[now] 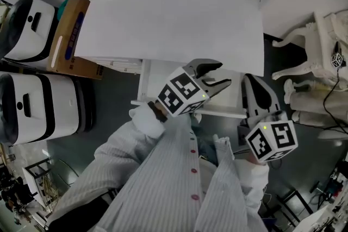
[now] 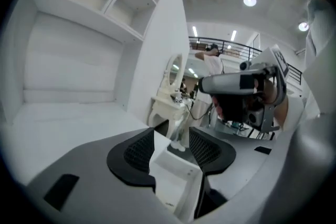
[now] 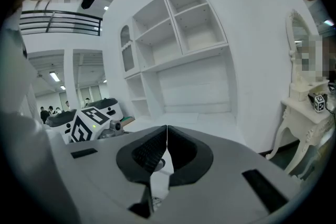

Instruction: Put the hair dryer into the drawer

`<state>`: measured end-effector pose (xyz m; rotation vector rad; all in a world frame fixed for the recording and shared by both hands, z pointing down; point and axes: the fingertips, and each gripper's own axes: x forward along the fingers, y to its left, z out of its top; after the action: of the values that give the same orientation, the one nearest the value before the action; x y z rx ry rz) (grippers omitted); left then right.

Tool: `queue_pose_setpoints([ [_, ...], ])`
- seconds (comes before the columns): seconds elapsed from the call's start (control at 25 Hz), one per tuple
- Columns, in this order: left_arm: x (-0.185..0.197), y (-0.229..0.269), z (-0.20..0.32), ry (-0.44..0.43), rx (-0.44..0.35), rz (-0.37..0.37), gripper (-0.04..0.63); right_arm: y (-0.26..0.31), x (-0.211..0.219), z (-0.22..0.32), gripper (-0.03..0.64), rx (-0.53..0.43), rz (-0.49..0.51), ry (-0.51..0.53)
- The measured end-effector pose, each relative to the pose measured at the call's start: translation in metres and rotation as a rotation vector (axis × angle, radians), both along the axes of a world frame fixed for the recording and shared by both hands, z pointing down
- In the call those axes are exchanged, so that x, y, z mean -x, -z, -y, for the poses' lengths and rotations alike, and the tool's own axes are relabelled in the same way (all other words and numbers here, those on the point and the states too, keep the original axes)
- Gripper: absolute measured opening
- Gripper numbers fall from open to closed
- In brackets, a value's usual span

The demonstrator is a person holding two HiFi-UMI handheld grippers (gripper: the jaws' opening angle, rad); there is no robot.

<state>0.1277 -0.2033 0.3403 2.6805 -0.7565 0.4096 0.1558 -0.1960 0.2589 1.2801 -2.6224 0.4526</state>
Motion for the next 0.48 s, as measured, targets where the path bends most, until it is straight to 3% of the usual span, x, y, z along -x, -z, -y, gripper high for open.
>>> queue_pose_setpoints([
  [0.32, 0.024, 0.103, 0.004, 0.148, -0.172, -0.159, 0.103, 0.049, 0.016, 0.007, 0.011, -0.143, 0.014, 0.065],
  [0.48, 0.037, 0.134, -0.001, 0.186, -0.222, -0.185, 0.027, 0.065, 0.029, 0.009, 0.011, -0.187, 0.022, 0.1],
])
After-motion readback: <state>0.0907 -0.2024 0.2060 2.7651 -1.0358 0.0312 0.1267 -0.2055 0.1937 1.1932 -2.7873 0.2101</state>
